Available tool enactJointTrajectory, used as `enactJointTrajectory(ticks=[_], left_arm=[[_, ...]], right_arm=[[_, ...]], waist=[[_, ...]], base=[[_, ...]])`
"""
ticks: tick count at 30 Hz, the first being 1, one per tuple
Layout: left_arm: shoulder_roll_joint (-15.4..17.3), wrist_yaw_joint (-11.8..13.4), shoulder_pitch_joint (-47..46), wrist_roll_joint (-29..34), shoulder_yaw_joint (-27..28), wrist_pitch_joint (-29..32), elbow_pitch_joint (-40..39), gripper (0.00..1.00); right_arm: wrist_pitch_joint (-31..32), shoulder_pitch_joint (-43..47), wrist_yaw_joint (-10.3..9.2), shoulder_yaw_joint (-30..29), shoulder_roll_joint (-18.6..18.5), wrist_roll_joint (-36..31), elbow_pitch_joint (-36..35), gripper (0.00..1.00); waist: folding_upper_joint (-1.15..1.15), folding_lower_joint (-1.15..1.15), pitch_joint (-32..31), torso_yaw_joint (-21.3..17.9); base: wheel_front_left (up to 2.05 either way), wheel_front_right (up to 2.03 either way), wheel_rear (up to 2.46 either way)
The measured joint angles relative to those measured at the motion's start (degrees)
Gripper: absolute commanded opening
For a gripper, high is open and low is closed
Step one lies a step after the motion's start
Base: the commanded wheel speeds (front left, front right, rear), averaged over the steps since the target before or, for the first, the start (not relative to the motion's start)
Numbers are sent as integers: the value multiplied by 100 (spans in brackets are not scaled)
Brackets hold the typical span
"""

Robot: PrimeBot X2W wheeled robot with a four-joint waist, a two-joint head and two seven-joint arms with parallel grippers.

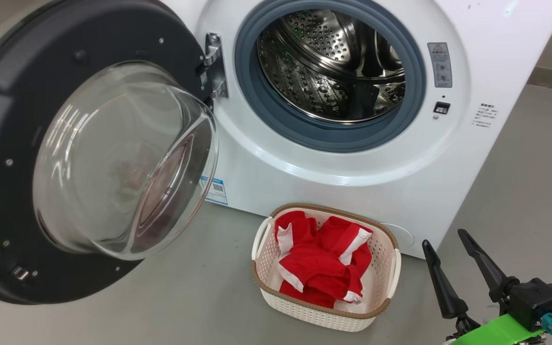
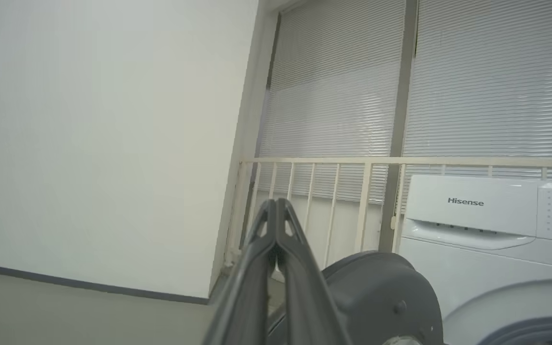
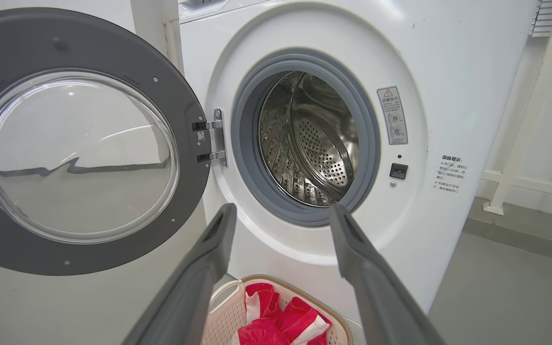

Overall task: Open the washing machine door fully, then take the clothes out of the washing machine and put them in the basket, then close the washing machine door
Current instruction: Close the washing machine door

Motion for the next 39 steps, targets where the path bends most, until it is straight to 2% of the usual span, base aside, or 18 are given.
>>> enactJointTrajectory(ticks=[6, 11, 12, 18, 21, 30, 39], left_arm=[[71, -36, -539, -1107, 677, 688, 903, 0], [435, -97, -927, -1400, 829, 1350, 2094, 0], [435, -97, -927, -1400, 829, 1350, 2094, 0], [498, -332, -1579, -2398, 1235, 2376, 3409, 0], [521, -437, -1776, -2822, 1408, 2871, 3816, 0], [616, -793, -1907, -3384, 1527, 3763, 4300, 0], [619, -985, -1803, -3756, 1612, 4458, 4152, 0]], right_arm=[[0, 2, 0, -22, -3, -11, -15, 100], [0, 1, 0, -46, -9, -16, -12, 100], [0, 1, 0, -46, -9, -16, -12, 100], [0, 1, 0, -21, -27, -16, -4, 100], [0, 0, 0, 7, -34, -16, 1, 100], [0, 1, 0, 23, -92, -16, 10, 100], [0, 1, 0, 176, -91, -15, 43, 100]], waist=[[0, 0, 31, -61], [0, 0, 64, -55], [0, 0, 64, -55], [0, 0, 88, -59], [0, 0, 89, -78], [0, 0, 127, -93], [0, 0, 110, -129]], base=[[0, 0, 0], [0, 0, 0], [0, 0, 0], [0, 0, 0], [0, 0, 0], [0, 0, 0], [0, 0, 0]])
